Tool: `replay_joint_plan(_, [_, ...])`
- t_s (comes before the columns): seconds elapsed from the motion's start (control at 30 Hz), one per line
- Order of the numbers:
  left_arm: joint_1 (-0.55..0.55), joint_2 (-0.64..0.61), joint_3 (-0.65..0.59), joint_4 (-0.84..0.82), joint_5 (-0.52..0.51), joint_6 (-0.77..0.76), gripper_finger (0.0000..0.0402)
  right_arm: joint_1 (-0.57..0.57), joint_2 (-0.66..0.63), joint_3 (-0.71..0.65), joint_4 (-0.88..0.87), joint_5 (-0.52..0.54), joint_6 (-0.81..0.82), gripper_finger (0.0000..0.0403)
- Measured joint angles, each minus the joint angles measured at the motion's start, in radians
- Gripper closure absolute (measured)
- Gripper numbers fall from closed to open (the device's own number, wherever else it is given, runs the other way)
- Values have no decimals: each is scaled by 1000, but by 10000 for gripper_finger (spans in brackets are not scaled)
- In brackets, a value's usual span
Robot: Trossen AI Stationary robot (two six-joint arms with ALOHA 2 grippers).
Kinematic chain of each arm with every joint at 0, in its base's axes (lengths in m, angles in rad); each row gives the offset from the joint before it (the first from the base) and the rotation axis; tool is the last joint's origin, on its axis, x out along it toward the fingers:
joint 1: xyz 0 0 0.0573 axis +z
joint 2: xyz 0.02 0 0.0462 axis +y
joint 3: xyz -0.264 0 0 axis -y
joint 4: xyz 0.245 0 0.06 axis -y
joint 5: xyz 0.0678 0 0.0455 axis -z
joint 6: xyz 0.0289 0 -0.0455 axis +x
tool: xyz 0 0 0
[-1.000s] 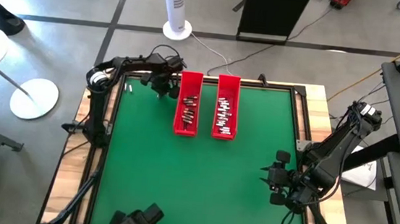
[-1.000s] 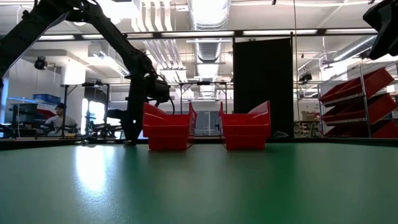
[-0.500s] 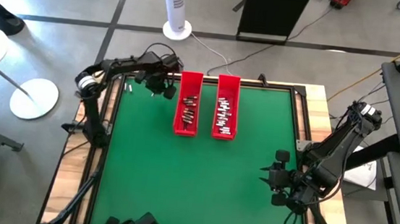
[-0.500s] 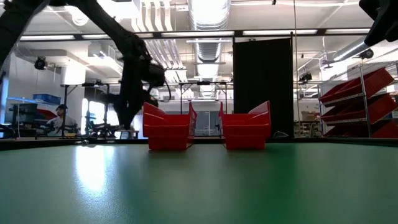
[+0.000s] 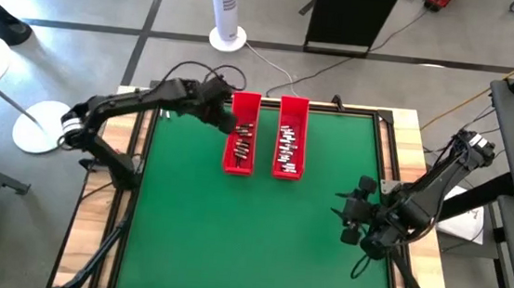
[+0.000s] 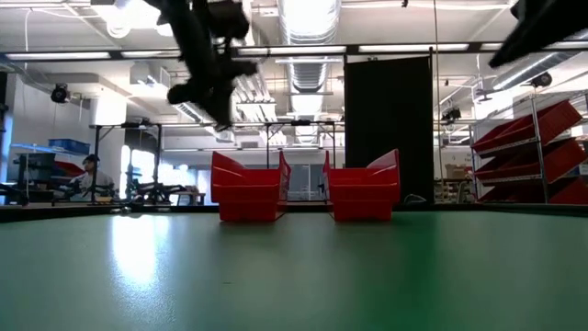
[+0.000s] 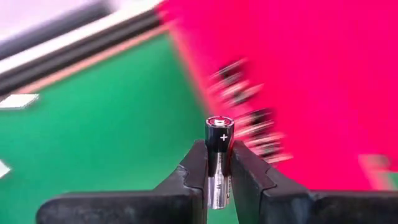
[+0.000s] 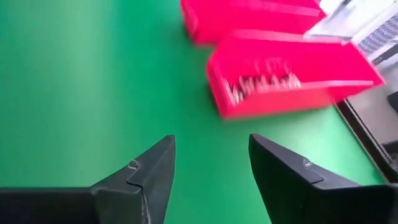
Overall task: Sort batteries
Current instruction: Put the silver battery into the right red bin
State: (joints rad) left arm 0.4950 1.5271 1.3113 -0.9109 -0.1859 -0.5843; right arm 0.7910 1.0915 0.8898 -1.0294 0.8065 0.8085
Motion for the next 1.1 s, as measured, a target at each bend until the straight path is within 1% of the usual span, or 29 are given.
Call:
replay_joint_plan(0.07, [-62,-23,-2,111,-1,-1,379,-18,-19,-1,68,38,-16,204])
replay_joint_plan(0.13, [-120,-41,-13,262,0,-1,379,-27,-38,-8,178,85,-50,199])
replay_joint_plan(0.23, [-200,-58,-41,529,0,44,379,-26,-54,-37,366,137,-156,197])
replay_joint_plan(0.3, [-253,-62,-76,713,0,93,379,-38,-60,-53,472,136,-220,197])
replay_joint_plan(0.4, [-341,-59,-141,994,2,196,379,-78,-74,-57,613,100,-271,196])
replay_joint_plan(0.47, [-397,-46,-187,1189,6,258,379,-108,-85,-57,697,62,-363,195])
replay_joint_plan(0.6, [-478,11,-269,1541,12,291,379,-195,-96,-57,861,-22,-553,195])
replay_joint_plan(0.67, [-510,53,-290,1672,12,318,379,-255,-96,-57,924,-99,-634,195])
replay_joint_plan(0.73, [-536,95,-299,1754,12,343,379,-323,-94,-57,968,-192,-668,195])
replay_joint_plan(0.8, [-556,137,-299,1803,14,351,379,-388,-94,-57,981,-272,-671,195])
replay_joint_plan(0.87, [-568,166,-294,1816,13,361,379,-439,-95,-57,981,-321,-671,195])
replay_joint_plan(1.03, [-579,226,-267,1861,13,371,379,-518,-81,-57,974,-470,-658,195])
replay_joint_plan(1.1, [-580,246,-258,1877,15,371,379,-536,-69,-58,951,-479,-652,195])
